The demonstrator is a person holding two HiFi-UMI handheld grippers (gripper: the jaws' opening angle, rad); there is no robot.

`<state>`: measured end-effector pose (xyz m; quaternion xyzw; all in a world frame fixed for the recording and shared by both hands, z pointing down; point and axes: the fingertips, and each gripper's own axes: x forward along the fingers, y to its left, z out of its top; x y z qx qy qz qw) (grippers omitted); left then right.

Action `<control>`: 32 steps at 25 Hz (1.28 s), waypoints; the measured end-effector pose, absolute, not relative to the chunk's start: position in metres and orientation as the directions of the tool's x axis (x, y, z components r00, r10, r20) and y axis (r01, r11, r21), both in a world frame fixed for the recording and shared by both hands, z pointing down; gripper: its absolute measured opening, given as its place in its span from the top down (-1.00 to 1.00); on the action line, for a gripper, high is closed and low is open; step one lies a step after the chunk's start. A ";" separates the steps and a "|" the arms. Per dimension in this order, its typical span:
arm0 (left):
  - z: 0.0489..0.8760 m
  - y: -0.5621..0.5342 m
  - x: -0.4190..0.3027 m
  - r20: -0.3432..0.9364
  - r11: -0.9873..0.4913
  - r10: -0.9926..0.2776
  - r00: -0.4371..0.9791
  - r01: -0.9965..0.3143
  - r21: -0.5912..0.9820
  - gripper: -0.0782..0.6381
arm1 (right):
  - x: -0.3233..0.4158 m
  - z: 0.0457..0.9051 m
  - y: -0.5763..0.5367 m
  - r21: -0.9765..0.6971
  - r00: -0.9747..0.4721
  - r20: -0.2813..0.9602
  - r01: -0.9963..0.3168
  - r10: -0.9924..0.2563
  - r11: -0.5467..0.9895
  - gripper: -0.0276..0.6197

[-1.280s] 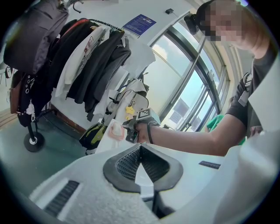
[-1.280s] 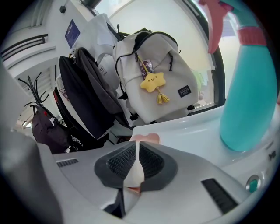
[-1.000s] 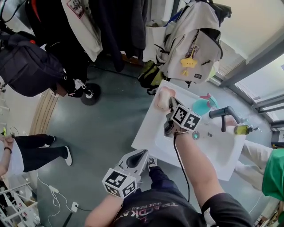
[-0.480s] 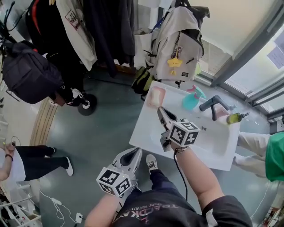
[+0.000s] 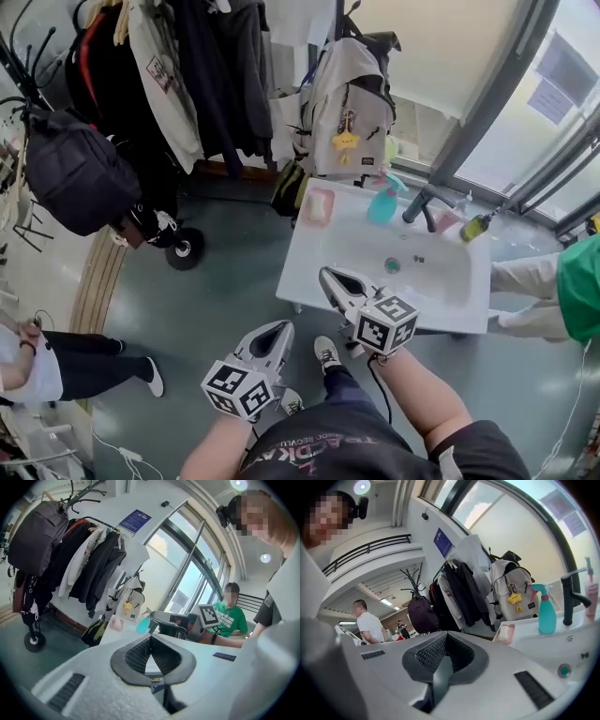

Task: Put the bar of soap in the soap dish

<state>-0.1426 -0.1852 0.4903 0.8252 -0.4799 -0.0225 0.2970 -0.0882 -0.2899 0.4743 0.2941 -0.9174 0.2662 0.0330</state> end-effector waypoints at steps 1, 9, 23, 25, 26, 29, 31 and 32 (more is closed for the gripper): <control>0.488 -0.178 -0.143 0.246 -0.373 -0.801 0.546 -0.776 0.509 0.76 | -0.087 0.470 -0.279 -0.457 -0.824 0.209 -0.558 -0.526 0.693 0.88; 0.486 -0.106 -0.135 0.239 -0.417 -0.770 0.591 -0.750 0.513 0.76 | -0.069 0.456 -0.185 -0.448 -0.812 0.172 -0.568 -0.557 0.690 0.88; 0.496 0.002 -0.131 0.246 -0.495 -0.688 0.683 -0.689 0.529 0.76 | -0.061 0.462 -0.036 -0.444 -0.781 0.198 -0.611 -0.593 0.656 0.88; 0.498 0.012 -0.128 0.246 -0.498 -0.681 0.690 -0.683 0.535 0.76 | -0.058 0.462 -0.021 -0.440 -0.783 0.207 -0.610 -0.586 0.659 0.88; 0.498 0.016 -0.127 0.246 -0.499 -0.680 0.691 -0.681 0.536 0.76 | -0.057 0.462 -0.014 -0.440 -0.784 0.211 -0.609 -0.584 0.660 0.88; 0.494 0.025 -0.122 0.238 -0.499 -0.680 0.693 -0.676 0.543 0.76 | -0.051 0.459 0.000 -0.442 -0.787 0.215 -0.606 -0.578 0.662 0.88; 0.492 0.030 -0.113 0.231 -0.501 -0.679 0.696 -0.670 0.547 0.76 | -0.044 0.458 0.008 -0.440 -0.789 0.218 -0.604 -0.574 0.664 0.88; 0.491 0.032 -0.108 0.230 -0.502 -0.678 0.698 -0.669 0.548 0.76 | -0.040 0.458 0.011 -0.441 -0.790 0.220 -0.603 -0.572 0.664 0.88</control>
